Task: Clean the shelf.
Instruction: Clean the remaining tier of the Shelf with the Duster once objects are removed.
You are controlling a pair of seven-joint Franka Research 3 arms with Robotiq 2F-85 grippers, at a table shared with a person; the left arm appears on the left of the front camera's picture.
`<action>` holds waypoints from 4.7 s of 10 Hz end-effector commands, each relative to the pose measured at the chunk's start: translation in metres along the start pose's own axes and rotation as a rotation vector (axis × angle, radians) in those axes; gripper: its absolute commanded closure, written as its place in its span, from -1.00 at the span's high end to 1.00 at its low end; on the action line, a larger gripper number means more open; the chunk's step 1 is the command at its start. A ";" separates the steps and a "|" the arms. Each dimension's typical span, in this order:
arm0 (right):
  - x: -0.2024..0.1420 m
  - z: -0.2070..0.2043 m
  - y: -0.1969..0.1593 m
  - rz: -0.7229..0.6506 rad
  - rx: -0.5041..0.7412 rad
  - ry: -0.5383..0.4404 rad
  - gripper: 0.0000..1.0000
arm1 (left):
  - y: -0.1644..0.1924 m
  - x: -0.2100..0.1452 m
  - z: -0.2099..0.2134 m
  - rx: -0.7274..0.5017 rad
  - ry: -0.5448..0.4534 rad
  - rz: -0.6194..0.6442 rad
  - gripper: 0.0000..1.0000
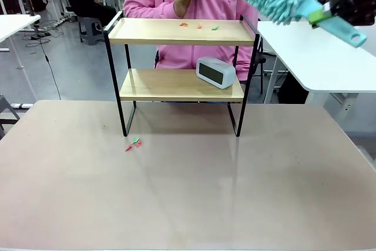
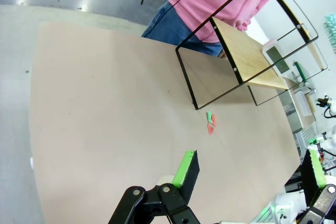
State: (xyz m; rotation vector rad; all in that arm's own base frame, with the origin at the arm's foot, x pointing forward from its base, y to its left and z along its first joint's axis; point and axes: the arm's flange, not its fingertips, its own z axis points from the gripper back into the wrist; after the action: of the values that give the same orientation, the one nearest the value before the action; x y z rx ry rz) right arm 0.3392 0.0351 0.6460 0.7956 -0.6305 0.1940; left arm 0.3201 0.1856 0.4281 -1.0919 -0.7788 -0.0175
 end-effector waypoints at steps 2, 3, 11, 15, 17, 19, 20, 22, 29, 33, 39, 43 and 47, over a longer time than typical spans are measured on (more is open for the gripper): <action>0.000 0.010 -0.001 -0.063 -0.096 -0.025 -0.75 | -0.001 0.000 -0.001 -0.014 -0.019 -0.019 1.00; 0.003 -0.003 0.017 -0.008 -0.171 -0.022 -0.75 | -0.001 0.000 -0.001 -0.014 -0.019 -0.019 1.00; 0.034 -0.090 0.056 0.030 -0.351 0.056 -0.75 | -0.001 0.000 -0.001 -0.014 -0.019 -0.019 1.00; 0.041 -0.148 0.078 0.117 -0.300 0.191 -0.75 | -0.001 0.000 -0.001 -0.014 -0.019 -0.019 1.00; 0.041 -0.159 0.084 0.153 -0.189 0.279 -0.75 | -0.001 0.000 -0.001 -0.014 -0.019 -0.019 1.00; 0.036 -0.151 0.081 0.188 -0.072 0.458 -0.75 | -0.001 0.000 -0.001 -0.014 -0.019 -0.019 1.00; 0.031 -0.147 0.077 0.242 -0.044 0.582 -0.75 | -0.001 0.000 -0.001 -0.014 -0.019 -0.019 1.00; 0.022 -0.129 0.068 0.304 0.164 0.814 -0.75 | -0.001 0.000 -0.001 -0.014 -0.019 -0.019 1.00; 0.020 -0.105 0.034 0.232 0.370 0.837 -0.75 | -0.001 0.000 -0.001 -0.014 -0.019 -0.019 1.00; -0.010 0.038 -0.042 0.191 0.758 0.385 -0.75 | -0.001 0.000 -0.001 -0.014 -0.019 -0.019 1.00; -0.150 0.076 -0.171 -0.520 0.563 0.236 -0.75 | -0.001 0.000 -0.001 -0.014 -0.019 -0.019 1.00; -0.167 0.063 -0.201 -0.624 0.457 0.262 -0.75 | -0.001 0.000 -0.001 -0.014 -0.019 -0.019 1.00; -0.167 0.063 -0.201 -0.624 0.457 0.262 -0.75 | -0.001 0.000 -0.001 -0.014 -0.019 -0.019 1.00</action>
State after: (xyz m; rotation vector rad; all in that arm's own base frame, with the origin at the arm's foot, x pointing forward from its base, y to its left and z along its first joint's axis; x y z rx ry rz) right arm 0.2564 -0.1405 0.4589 1.3413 -0.0659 -0.1708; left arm 0.3198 0.1857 0.4281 -1.0920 -0.7794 -0.0174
